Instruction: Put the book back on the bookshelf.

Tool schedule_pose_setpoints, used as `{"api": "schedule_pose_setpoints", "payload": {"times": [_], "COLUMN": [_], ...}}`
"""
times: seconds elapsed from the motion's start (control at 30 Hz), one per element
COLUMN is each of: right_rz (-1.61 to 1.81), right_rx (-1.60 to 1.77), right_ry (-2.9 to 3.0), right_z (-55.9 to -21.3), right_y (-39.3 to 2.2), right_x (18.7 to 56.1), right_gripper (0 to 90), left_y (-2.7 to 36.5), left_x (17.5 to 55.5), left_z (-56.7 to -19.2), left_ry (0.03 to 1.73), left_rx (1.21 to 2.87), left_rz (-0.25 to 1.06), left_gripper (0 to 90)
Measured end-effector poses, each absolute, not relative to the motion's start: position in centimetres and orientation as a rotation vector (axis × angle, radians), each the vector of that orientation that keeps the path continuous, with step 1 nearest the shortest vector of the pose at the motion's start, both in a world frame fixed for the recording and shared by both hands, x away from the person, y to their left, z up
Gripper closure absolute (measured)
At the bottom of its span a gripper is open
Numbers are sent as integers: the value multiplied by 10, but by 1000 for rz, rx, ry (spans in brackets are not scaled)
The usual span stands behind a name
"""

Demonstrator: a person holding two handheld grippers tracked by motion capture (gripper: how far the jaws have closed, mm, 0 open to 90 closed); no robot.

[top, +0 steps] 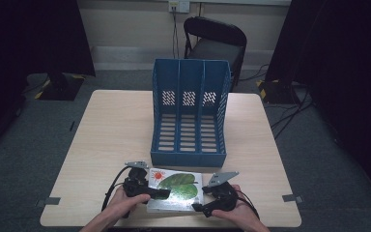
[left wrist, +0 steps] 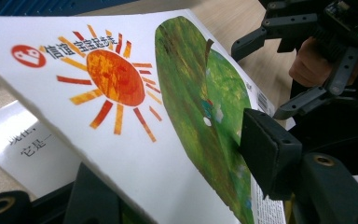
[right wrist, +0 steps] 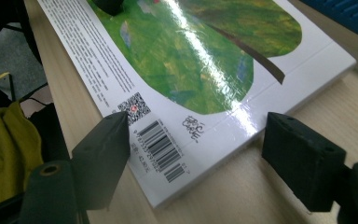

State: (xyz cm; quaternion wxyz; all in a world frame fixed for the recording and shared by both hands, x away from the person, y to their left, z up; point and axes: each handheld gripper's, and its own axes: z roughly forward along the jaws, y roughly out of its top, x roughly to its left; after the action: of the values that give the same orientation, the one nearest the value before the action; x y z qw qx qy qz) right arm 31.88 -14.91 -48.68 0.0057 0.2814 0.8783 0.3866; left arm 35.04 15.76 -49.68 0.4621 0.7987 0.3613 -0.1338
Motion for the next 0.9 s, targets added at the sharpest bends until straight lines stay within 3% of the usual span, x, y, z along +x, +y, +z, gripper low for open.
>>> {"api": "schedule_pose_setpoints", "payload": {"times": [0.17,0.43,0.63,0.9], "right_rz": [1228,1230,1268,1406], "right_rx": [894,956,999,1032], "right_ry": [2753,2729,2699,2625], "right_z": [-486,-486,-485,-478], "right_y": [-150,-153,-157,-162], "right_x": [321,325,330,336], "right_gripper": [237,227,210,279], "left_y": [157,155,151,152], "left_x": [349,340,325,324], "left_z": [-491,-481,-470,-473], "left_ry": [797,681,508,463], "left_rx": [1990,2002,2022,2034], "left_rz": [-278,-173,-98,-97], "left_gripper": [555,567,635,663]}}
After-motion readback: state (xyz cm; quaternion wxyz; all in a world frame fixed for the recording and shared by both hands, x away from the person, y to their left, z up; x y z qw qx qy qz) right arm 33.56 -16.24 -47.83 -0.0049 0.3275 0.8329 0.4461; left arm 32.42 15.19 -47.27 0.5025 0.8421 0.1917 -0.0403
